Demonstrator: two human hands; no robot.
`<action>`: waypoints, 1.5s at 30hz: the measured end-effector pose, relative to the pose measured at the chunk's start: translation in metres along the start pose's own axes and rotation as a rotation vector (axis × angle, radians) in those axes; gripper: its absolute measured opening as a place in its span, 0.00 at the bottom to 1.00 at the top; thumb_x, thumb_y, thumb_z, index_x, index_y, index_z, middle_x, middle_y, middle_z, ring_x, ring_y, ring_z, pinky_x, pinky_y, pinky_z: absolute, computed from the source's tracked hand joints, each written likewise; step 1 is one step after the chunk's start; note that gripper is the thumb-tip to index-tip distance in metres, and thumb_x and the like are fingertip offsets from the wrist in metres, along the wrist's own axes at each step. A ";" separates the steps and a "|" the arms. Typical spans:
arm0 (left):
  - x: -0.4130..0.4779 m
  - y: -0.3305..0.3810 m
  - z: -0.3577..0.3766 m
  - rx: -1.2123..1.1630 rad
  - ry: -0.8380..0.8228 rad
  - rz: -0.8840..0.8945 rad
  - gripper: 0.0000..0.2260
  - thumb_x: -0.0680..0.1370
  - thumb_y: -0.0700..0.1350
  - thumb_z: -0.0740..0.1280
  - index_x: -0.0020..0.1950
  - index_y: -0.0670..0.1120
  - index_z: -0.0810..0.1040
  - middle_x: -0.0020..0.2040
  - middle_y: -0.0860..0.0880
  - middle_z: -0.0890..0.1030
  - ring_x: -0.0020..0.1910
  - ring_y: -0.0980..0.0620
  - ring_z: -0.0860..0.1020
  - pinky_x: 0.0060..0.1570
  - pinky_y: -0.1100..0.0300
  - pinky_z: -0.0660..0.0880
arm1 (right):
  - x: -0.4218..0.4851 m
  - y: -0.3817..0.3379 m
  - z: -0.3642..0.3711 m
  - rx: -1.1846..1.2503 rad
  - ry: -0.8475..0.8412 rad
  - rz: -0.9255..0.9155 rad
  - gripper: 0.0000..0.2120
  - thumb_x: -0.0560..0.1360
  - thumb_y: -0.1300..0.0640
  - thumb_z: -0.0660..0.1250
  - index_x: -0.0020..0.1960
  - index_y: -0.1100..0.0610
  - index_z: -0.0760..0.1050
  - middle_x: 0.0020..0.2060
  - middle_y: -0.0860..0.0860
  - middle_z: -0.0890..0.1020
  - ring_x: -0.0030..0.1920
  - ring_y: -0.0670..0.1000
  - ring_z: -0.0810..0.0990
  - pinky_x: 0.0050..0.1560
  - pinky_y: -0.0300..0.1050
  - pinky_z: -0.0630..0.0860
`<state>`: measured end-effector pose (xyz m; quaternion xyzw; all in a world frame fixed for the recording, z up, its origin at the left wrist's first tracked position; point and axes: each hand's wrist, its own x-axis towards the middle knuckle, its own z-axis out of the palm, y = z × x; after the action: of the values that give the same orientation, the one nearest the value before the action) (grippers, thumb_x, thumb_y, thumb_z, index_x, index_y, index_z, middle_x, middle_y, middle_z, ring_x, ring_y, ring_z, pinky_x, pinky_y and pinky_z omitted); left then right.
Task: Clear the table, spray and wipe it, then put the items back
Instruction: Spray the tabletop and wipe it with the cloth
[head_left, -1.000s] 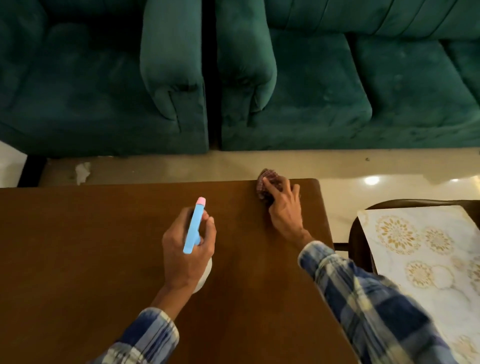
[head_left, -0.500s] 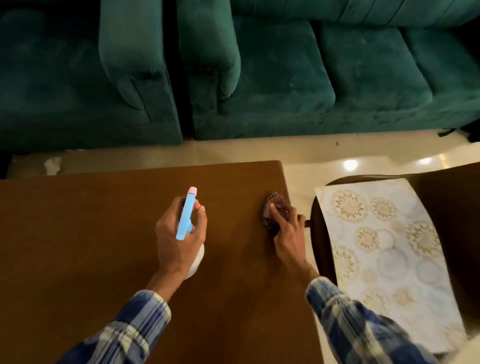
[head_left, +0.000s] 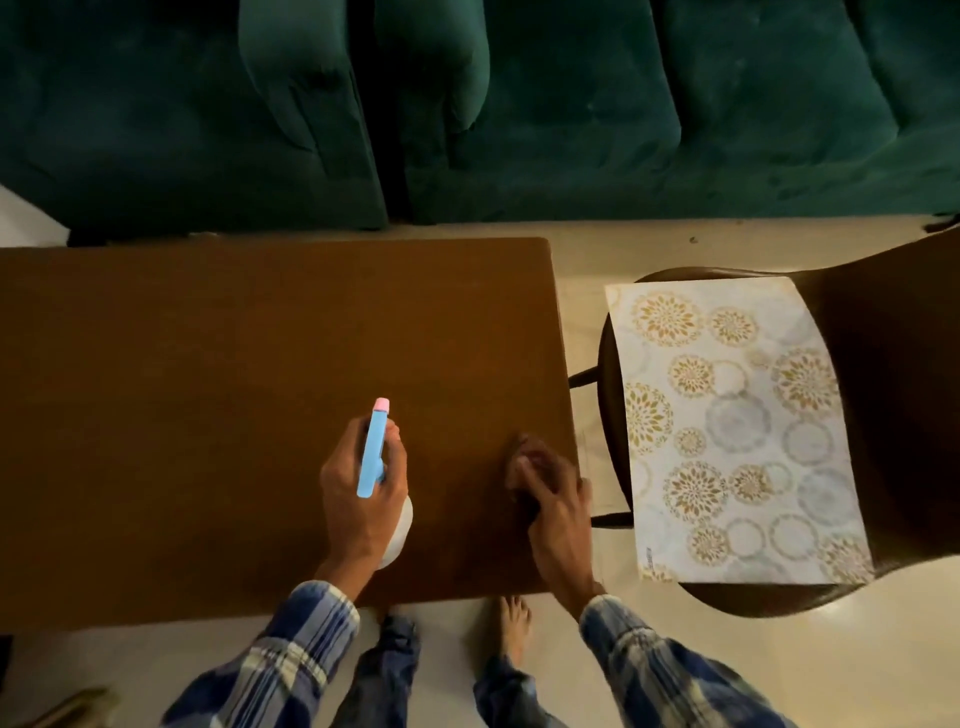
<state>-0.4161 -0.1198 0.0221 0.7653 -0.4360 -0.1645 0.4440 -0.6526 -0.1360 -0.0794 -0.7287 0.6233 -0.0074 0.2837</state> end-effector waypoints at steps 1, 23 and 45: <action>-0.009 -0.003 -0.003 -0.016 0.004 -0.019 0.05 0.80 0.43 0.69 0.55 0.45 0.77 0.42 0.51 0.81 0.36 0.52 0.80 0.35 0.59 0.81 | -0.007 0.001 0.001 0.062 0.053 0.107 0.38 0.73 0.68 0.60 0.77 0.40 0.64 0.77 0.52 0.58 0.68 0.62 0.63 0.66 0.65 0.73; -0.065 -0.051 -0.019 -0.062 -0.104 0.030 0.33 0.74 0.51 0.76 0.73 0.46 0.63 0.71 0.45 0.70 0.58 0.54 0.78 0.53 0.66 0.78 | -0.045 -0.037 0.035 0.007 0.036 -0.119 0.31 0.81 0.49 0.63 0.81 0.44 0.55 0.78 0.55 0.57 0.72 0.61 0.62 0.71 0.60 0.70; -0.065 0.143 0.012 -0.116 -0.355 -0.003 0.25 0.78 0.55 0.69 0.73 0.52 0.68 0.73 0.58 0.68 0.71 0.63 0.66 0.67 0.60 0.69 | -0.031 0.041 -0.150 0.258 0.264 0.054 0.26 0.82 0.50 0.64 0.79 0.52 0.64 0.69 0.55 0.72 0.67 0.56 0.71 0.66 0.54 0.72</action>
<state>-0.5349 -0.1059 0.1239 0.6979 -0.4960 -0.3228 0.4034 -0.7509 -0.1704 0.0397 -0.6619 0.6685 -0.1751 0.2904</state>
